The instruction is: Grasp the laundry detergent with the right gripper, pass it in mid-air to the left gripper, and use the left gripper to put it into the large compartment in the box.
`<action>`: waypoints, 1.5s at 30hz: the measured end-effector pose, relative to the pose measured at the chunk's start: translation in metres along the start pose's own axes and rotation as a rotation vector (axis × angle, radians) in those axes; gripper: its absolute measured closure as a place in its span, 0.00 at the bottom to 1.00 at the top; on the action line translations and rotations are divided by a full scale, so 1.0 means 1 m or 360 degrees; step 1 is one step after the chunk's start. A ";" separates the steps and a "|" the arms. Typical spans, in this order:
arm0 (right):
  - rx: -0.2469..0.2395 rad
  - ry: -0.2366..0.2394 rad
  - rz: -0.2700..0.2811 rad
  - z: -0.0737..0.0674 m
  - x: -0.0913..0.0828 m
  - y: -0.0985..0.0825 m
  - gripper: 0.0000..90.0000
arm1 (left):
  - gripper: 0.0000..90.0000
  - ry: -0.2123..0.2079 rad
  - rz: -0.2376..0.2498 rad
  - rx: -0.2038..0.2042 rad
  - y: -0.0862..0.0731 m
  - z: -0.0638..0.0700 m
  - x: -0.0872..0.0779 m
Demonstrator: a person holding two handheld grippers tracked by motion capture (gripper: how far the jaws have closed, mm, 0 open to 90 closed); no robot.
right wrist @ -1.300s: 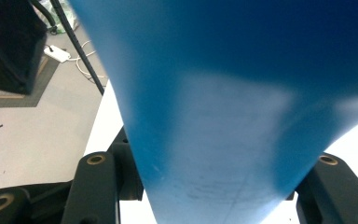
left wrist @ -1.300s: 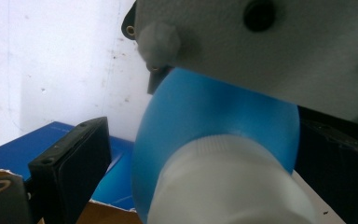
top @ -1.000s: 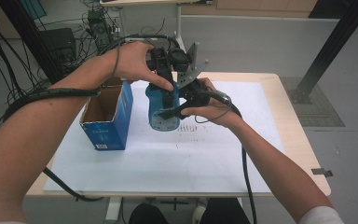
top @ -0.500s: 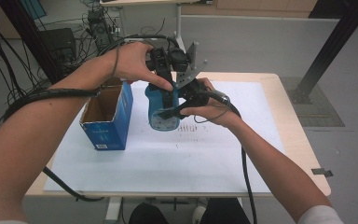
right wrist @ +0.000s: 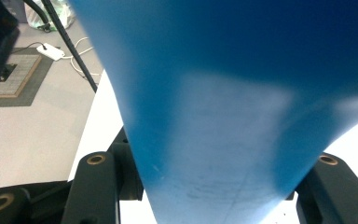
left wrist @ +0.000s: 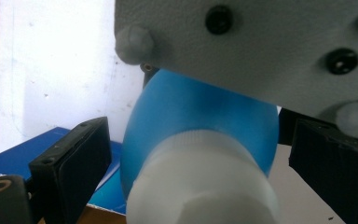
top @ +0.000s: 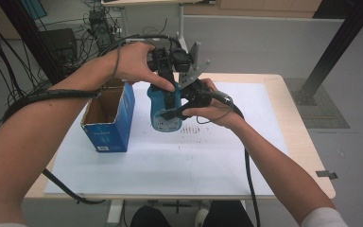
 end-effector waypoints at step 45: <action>-0.0015 -0.0011 0.0008 -0.001 -0.003 0.002 0.49 | 0.28 0.0030 0.0011 0.0010 -0.002 -0.001 -0.002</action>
Point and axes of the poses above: each handheld gripper's, and its own axes: x roughly forward along the jaws, y roughly out of its top, z roughly to its right, the point moved 7 cm from there along x, roughly forward along the jaws, and after that the axes turned 13 degrees about -z, right-handed, at the moved point
